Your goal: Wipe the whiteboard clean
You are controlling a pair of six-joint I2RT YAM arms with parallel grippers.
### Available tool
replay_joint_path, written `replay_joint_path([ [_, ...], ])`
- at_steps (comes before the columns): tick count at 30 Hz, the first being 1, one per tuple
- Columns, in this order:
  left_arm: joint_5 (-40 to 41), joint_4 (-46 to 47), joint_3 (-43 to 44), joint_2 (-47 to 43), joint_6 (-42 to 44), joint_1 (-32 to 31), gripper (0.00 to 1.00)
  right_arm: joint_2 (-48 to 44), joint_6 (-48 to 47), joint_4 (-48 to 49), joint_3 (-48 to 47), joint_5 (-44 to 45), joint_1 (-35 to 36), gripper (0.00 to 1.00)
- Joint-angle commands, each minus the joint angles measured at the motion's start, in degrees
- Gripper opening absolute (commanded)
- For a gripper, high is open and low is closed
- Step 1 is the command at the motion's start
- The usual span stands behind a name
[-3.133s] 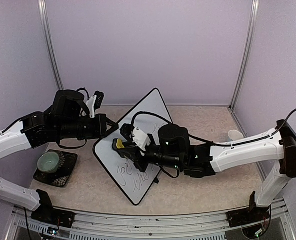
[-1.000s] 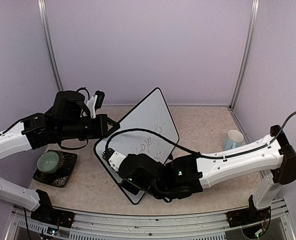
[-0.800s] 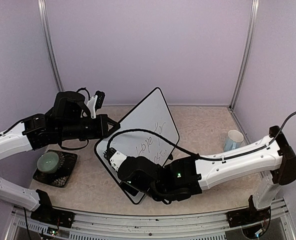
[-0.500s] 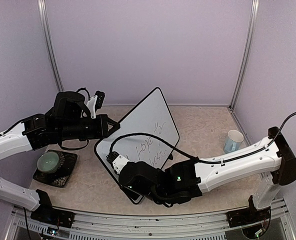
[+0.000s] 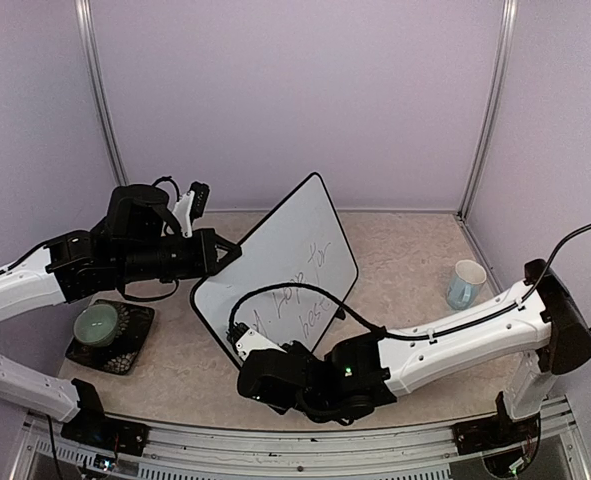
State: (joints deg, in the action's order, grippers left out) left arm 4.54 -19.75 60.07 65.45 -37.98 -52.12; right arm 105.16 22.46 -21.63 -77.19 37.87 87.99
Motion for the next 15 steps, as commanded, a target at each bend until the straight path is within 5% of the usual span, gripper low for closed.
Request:
replay_joint_path([
  [1,1.32,5.92,-0.37,1.98,-1.56,-0.62,0.0,2.54,7.71,-10.59,-1.62,7.69,0.15,0.0],
  [6,1.08,5.86,1.51,3.35,-0.52,0.82,0.0,-2.79,7.12,-11.81,-0.05,11.57,-0.54,0.0],
  [15,-1.9,8.31,4.1,9.17,2.15,4.42,0.0,-23.46,-1.94,3.9,15.7,-0.39,-12.18,0.0],
])
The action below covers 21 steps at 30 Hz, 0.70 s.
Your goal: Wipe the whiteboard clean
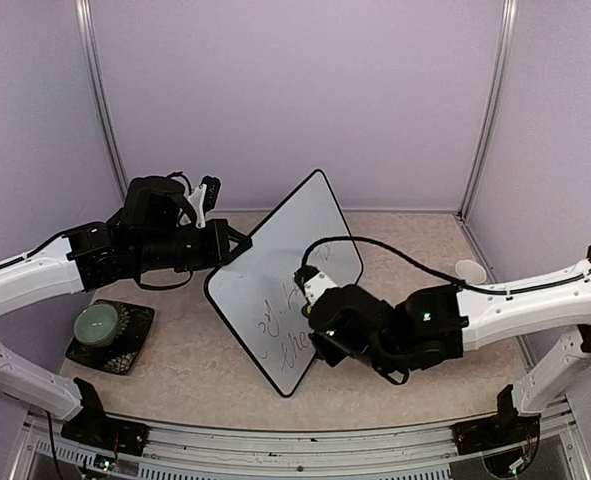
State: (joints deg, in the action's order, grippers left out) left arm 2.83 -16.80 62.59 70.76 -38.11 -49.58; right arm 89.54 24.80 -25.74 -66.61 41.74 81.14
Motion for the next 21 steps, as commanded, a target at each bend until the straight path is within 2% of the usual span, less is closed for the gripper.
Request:
replay_joint_path([
  [1,-0.95,5.97,1.88,4.73,2.46,2.2,0.0,-9.57,-5.41,9.36,6.13,-4.88,-6.51,0.0],
  [5,-1.83,7.76,4.91,9.07,4.3,2.85,0.0,-12.99,-9.33,11.31,7.84,-6.4,-11.53,0.0],
  [11,-3.45,8.54,10.82,15.71,6.05,4.4,0.0,-10.46,-12.51,10.69,4.59,-10.82,-17.85,0.0],
  [16,-3.96,9.39,10.06,15.42,5.13,3.99,0.0,-5.94,-11.51,6.32,-1.7,-13.98,-15.79,0.0],
  [19,-3.65,9.1,8.98,14.16,5.05,3.88,0.0,-3.67,-11.55,5.16,-3.26,-10.78,-11.98,0.0],
  [21,-3.35,8.69,8.51,13.3,5.35,3.88,0.0,-1.96,-10.6,4.06,-4.42,-11.62,-10.81,0.0],
])
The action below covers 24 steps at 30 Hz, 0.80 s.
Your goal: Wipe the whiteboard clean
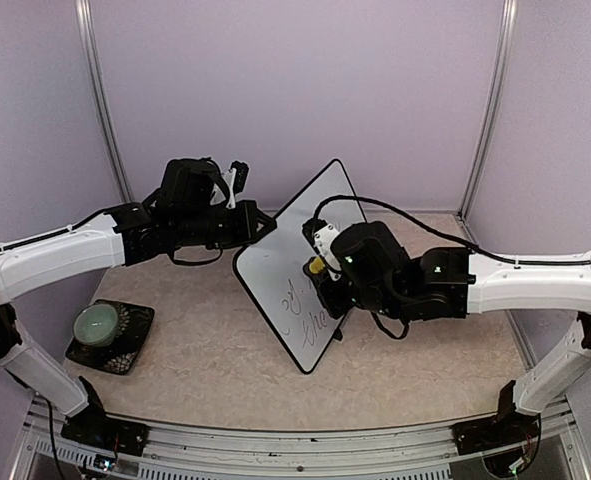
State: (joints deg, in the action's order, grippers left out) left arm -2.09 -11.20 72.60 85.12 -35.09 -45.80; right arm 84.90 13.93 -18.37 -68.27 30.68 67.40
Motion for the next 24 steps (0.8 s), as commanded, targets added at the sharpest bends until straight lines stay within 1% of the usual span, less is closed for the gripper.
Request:
replay_joint_path([
  [1,1.84,2.93,-1.83,-1.5,2.42,0.1,0.0,3.21,0.79,-3.26,-3.02,-1.61,3.26,0.0],
  [5,1.45,2.92,-2.76,-2.47,2.08,0.06,0.0,5.54,1.36,-0.73,-3.33,-4.4,5.02,0.0],
  [8,1.07,3.6,-3.28,-2.47,1.55,-0.08,0.0,8.18,1.96,-1.55,-5.75,-4.21,5.25,0.0],
  [11,0.55,4.24,-3.09,-1.96,1.18,-0.32,0.0,10.44,2.02,-1.1,-6.85,-6.0,5.53,0.0],
  [18,0.3,4.71,-2.64,-1.34,0.43,-0.86,0.0,13.8,3.69,-2.1,-8.51,-2.64,7.36,0.0],
  [24,0.5,4.21,-1.96,-1.08,0.07,-1.0,0.0,14.5,4.65,-2.78,-7.27,-2.28,9.58,0.0],
])
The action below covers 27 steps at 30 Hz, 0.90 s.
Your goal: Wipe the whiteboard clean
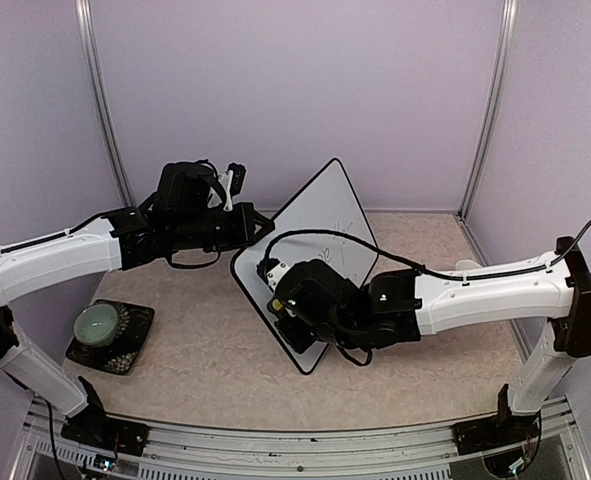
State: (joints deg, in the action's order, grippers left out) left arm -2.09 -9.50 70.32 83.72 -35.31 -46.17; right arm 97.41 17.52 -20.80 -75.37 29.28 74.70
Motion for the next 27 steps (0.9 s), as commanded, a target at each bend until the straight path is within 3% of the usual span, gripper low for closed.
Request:
replay_joint_path([
  [1,0.57,2.4,0.26,0.23,0.28,-0.67,0.0,2.25,1.39,-0.71,-0.02,-0.7,2.51,0.0],
  [27,1.05,1.68,-0.02,-1.52,-0.12,-1.53,0.0,2.77,5.51,0.96,10.62,-2.47,2.74,0.0],
])
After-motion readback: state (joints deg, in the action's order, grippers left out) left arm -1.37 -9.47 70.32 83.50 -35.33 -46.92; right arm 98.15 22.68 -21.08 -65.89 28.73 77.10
